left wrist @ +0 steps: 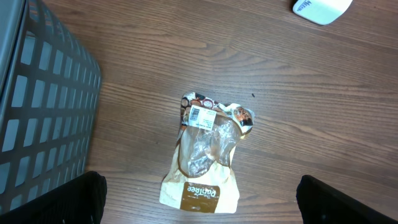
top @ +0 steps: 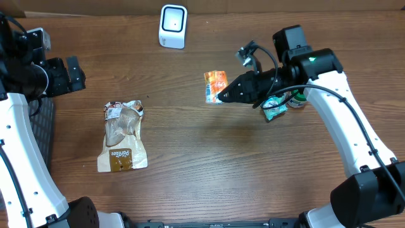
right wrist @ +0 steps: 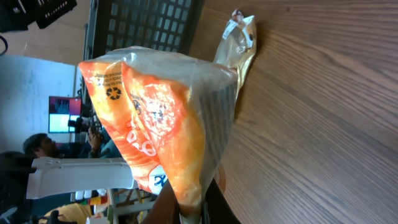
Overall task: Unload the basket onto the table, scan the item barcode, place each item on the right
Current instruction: 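Lift the orange packet and carry it up toward the scanner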
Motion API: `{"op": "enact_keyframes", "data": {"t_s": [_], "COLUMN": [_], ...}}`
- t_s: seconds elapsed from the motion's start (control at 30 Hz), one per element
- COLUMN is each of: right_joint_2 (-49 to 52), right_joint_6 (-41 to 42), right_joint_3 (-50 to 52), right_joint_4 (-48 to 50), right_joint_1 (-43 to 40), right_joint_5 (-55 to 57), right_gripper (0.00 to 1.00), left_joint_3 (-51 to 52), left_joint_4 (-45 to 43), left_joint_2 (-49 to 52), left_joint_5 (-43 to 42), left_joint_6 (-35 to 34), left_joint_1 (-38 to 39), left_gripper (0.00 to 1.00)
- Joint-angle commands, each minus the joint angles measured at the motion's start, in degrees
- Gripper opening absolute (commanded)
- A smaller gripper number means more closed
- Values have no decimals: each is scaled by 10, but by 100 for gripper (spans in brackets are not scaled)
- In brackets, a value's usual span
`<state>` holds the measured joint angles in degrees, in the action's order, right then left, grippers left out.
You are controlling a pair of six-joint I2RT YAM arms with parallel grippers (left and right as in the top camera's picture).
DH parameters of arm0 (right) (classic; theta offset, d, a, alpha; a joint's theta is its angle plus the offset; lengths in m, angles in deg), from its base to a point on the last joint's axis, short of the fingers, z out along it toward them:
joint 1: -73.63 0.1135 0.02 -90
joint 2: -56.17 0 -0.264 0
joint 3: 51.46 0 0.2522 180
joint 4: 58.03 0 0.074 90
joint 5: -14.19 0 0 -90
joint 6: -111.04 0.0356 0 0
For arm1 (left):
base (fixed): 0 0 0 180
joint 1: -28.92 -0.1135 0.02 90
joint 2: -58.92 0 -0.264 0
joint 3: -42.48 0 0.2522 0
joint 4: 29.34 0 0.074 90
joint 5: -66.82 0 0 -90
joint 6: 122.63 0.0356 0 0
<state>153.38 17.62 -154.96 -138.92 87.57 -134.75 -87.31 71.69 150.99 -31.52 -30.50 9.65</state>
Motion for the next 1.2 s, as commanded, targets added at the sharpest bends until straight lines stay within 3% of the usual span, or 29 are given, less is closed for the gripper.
{"op": "enact_keyframes", "data": {"t_s": [0.0, 0.93, 1.17], "right_joint_2": [-14, -14, -14], "right_joint_6": [-14, -50, 4], "right_joint_3": [-4, -4, -4], "right_joint_4": [-5, 26, 64], "right_joint_1": [-14, -13, -15], "right_joint_5": [-7, -75, -90], "right_gripper": [4, 4, 4], "left_joint_3": [-7, -7, -7], "left_joint_4": [-1, -1, -1], "left_joint_2": [2, 2, 2], "left_joint_5": [-2, -2, -2], "left_joint_6": [13, 13, 13], "left_joint_1": [-2, -2, -2], "left_gripper": [100, 100, 100]}}
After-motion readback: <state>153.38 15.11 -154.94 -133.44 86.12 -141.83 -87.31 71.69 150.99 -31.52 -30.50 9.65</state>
